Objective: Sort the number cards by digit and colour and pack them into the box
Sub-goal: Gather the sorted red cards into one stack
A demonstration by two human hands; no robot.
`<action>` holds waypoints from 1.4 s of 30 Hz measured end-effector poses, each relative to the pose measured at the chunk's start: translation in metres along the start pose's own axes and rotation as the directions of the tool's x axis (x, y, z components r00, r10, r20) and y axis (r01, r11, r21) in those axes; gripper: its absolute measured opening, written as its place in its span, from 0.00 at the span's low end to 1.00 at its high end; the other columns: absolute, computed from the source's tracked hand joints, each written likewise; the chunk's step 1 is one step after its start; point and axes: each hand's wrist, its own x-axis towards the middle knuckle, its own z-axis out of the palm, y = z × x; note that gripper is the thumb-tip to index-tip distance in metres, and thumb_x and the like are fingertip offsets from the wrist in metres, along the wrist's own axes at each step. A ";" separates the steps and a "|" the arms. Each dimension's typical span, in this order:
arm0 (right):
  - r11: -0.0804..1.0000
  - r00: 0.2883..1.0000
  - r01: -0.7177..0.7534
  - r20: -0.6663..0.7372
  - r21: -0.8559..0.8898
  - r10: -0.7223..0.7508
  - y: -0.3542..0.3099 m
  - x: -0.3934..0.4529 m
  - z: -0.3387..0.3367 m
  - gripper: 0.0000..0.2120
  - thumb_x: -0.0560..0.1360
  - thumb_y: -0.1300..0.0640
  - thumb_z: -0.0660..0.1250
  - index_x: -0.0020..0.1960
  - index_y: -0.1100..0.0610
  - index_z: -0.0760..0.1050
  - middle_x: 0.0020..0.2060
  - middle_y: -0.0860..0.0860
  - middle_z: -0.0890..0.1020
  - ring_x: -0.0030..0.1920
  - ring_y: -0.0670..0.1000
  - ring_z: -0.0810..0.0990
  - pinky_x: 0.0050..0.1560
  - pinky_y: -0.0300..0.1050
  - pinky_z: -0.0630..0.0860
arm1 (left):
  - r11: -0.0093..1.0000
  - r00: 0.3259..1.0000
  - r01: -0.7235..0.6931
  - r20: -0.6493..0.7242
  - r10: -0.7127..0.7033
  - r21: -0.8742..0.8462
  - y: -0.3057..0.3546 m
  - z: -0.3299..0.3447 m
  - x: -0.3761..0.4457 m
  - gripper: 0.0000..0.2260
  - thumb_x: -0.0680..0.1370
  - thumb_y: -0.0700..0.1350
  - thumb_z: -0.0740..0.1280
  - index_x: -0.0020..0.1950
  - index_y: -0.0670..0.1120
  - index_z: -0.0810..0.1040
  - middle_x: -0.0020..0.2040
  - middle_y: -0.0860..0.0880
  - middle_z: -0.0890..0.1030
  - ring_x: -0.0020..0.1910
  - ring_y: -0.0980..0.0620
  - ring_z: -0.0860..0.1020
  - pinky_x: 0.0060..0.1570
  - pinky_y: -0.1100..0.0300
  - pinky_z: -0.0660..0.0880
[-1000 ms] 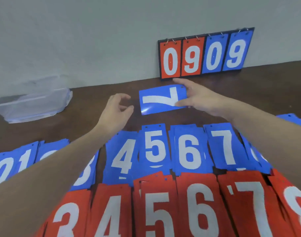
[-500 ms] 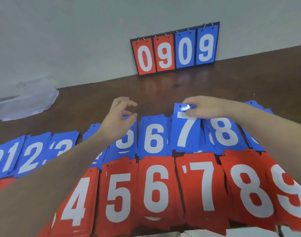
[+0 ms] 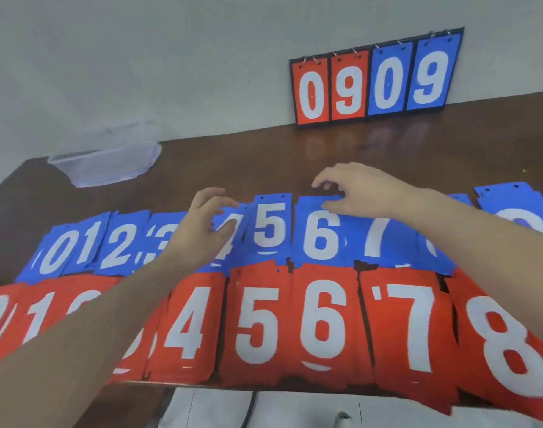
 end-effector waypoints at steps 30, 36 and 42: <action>0.762 0.757 0.640 0.252 -0.102 -0.603 -0.519 0.184 0.235 0.20 0.83 0.41 0.55 0.65 0.48 0.79 0.61 0.43 0.81 0.62 0.50 0.76 0.64 0.55 0.72 | 0.346 0.273 0.606 -0.221 -0.936 -0.716 -0.278 -0.240 -0.291 0.16 0.79 0.60 0.67 0.53 0.49 0.70 0.52 0.46 0.79 0.49 0.48 0.82 0.51 0.47 0.82; 0.690 0.685 0.714 0.323 -0.118 -0.653 -0.537 0.169 0.248 0.23 0.83 0.39 0.54 0.75 0.45 0.70 0.77 0.46 0.68 0.75 0.52 0.65 0.74 0.55 0.63 | 0.209 0.300 0.383 -0.093 -0.950 -0.900 -0.260 -0.224 -0.293 0.16 0.80 0.50 0.69 0.65 0.48 0.70 0.52 0.51 0.82 0.41 0.54 0.86 0.36 0.58 0.82; 0.719 0.703 0.674 0.151 0.169 -0.695 -0.498 0.166 0.225 0.21 0.83 0.43 0.59 0.75 0.43 0.66 0.75 0.43 0.68 0.75 0.47 0.65 0.75 0.52 0.63 | 0.188 0.210 0.204 -0.145 -0.967 -0.961 -0.247 -0.227 -0.295 0.13 0.81 0.44 0.69 0.64 0.46 0.74 0.55 0.48 0.84 0.53 0.47 0.84 0.48 0.54 0.83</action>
